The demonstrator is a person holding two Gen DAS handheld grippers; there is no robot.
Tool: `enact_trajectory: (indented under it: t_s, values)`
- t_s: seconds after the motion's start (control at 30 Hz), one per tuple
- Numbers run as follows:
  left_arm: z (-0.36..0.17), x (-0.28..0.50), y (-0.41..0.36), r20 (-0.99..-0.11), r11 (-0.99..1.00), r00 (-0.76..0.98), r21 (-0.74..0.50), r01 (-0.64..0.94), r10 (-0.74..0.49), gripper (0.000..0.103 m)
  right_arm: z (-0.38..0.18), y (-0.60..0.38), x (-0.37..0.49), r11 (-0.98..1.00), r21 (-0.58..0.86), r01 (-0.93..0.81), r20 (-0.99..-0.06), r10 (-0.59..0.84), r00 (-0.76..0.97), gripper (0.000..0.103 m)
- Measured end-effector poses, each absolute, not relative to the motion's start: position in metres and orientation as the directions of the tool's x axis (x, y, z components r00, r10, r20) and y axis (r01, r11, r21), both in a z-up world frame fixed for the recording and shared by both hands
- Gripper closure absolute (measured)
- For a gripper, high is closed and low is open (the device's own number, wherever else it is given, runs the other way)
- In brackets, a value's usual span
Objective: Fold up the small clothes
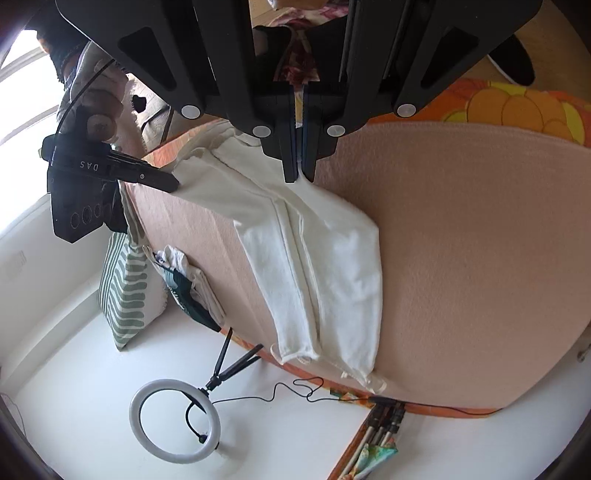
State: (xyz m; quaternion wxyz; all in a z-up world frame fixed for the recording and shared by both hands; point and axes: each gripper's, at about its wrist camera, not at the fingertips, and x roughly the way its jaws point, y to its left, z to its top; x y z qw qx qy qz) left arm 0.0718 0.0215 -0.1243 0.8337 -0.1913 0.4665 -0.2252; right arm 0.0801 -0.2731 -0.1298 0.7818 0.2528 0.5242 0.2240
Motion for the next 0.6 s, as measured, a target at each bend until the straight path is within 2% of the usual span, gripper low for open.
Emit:
enact_trajectory:
  t_s: [0.17,0.6]
  values:
    - [-0.117,0.121,0.023,-0.690,0.848,0.507,-0.493,0.194,-0.517,0.102,-0.124,-0.277,0.137,0.792,0.606,-0.070,-0.714,0.581,0.391,0.097]
    - [-0.170,0.222,0.015,-0.771,0.908,0.481,-0.384,0.170,-0.417,0.102,-0.203,-0.269,0.252,0.838,0.546,0.007,-0.799,0.518,0.304,0.097]
